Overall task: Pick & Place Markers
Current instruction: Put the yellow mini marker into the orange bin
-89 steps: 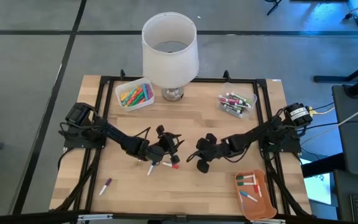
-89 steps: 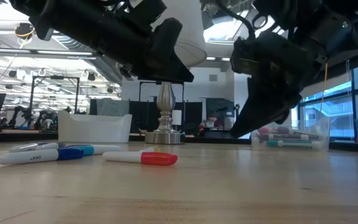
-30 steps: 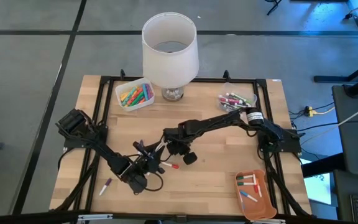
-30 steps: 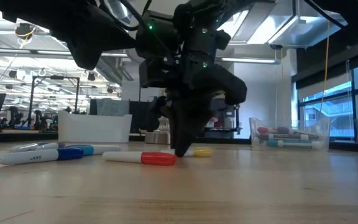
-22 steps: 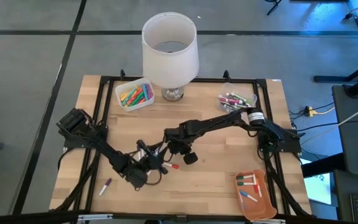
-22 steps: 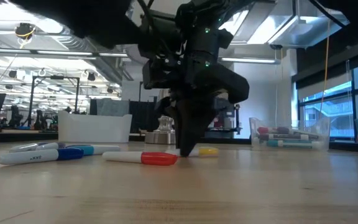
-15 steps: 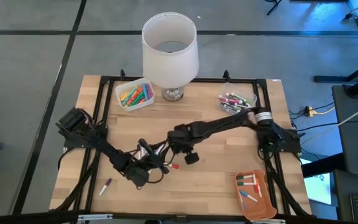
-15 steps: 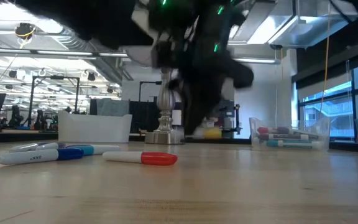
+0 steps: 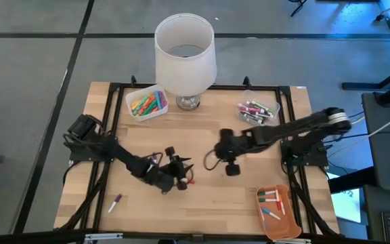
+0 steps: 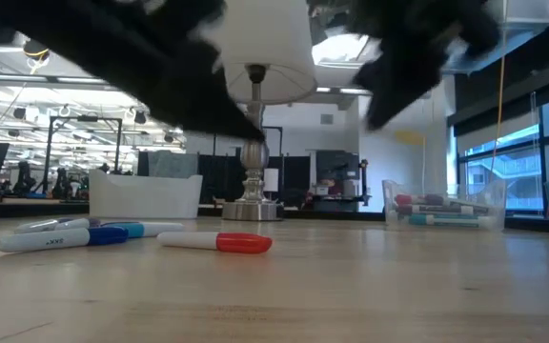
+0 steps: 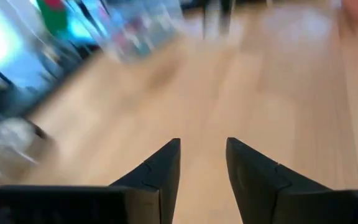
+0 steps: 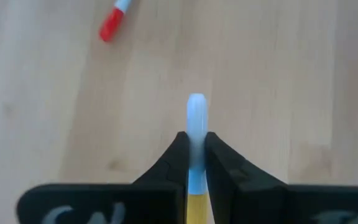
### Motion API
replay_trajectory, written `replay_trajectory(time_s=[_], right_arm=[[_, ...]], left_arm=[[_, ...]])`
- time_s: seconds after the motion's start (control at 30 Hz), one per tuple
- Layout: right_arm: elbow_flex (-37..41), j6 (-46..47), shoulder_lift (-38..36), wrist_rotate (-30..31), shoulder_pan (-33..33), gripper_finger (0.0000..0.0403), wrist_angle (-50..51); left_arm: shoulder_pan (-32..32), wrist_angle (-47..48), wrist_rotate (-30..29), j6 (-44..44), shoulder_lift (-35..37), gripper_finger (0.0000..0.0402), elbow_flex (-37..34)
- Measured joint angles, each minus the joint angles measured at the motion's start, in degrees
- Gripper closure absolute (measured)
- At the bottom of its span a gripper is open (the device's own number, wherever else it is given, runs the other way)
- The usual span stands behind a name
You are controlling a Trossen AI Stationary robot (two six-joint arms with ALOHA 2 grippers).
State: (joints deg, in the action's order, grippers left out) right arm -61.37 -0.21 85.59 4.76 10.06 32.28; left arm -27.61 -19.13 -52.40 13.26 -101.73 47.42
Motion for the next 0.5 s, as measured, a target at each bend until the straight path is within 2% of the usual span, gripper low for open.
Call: replay_trajectory(time_s=[0.1, 0.23, 0.27, 0.4, 0.5], right_arm=[[1.5, 9.8, -5.9, 3.8, 3.5, 0.0371, 3.7], [-0.2, 28.6, -9.6, 13.6, 11.1, 0.0371, 17.2], [-1.3, 34.2, -10.5, 14.3, 13.2, 0.0371, 20.5], [-3.3, 54.9, -11.3, 7.0, 21.4, 0.0371, 29.9], [-3.1, 63.1, -10.9, 2.7, 27.8, 0.037, 30.7]], left_arm=[[2.9, 5.6, 10.3, 4.7, 0.0, 0.0277, 0.0], [5.7, 7.3, 25.3, 6.6, 0.0, 0.0277, 0.0], [6.2, 7.0, 28.5, 7.0, 0.0, 0.0277, 0.0], [6.7, 6.0, 38.4, 7.2, 0.0, 0.0277, 0.0], [5.9, 6.1, 44.2, 7.1, 0.0, 0.0277, 0.0]])
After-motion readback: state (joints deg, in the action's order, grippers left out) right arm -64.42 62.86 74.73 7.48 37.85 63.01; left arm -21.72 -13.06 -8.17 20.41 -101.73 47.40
